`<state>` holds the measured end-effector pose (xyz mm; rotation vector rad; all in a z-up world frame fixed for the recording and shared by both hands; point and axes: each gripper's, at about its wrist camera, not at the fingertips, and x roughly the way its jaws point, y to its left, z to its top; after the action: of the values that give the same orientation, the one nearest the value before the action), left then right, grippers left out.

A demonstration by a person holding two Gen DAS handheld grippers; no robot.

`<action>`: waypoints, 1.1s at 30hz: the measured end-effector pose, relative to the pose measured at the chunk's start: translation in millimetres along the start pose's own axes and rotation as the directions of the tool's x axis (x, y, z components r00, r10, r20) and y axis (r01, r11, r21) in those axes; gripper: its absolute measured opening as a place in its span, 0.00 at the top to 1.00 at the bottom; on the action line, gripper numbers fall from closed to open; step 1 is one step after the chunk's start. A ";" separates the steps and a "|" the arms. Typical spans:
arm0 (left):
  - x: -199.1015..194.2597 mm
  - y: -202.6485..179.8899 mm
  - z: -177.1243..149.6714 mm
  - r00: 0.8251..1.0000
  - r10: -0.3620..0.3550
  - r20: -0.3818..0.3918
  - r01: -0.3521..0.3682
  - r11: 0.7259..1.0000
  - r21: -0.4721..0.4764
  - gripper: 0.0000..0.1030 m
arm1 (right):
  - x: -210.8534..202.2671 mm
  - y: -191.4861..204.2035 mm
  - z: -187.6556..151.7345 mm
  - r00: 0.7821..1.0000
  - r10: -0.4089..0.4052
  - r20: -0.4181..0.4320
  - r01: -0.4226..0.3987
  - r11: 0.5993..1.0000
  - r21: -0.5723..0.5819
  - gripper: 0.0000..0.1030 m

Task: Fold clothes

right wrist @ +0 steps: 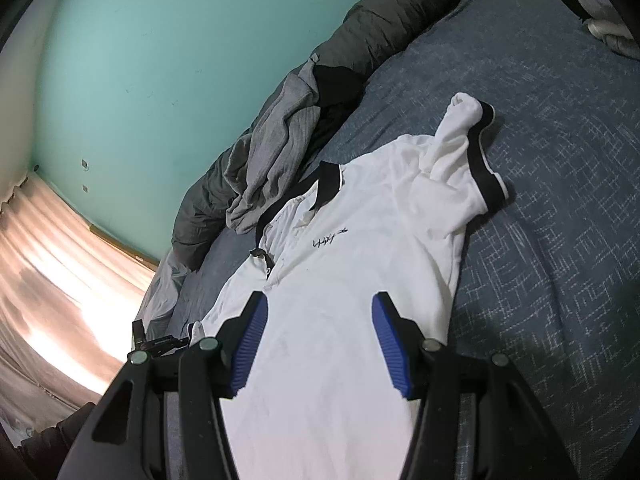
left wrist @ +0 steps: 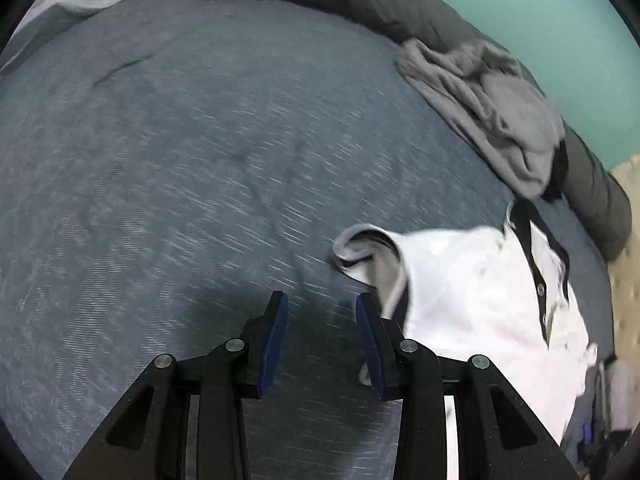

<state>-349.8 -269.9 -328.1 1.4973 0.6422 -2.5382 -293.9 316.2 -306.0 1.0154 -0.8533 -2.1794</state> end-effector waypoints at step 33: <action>-0.8 -22.1 -18.0 0.999 0.001 -0.045 -0.001 1.000 0.013 0.63 | 3.7 -3.8 -2.4 1.000 0.010 -0.007 -0.010 0.999 0.044 0.46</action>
<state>-341.9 -242.5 -328.5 1.5623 0.6319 -2.5198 -294.9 315.2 -311.7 1.0381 -0.9048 -2.1559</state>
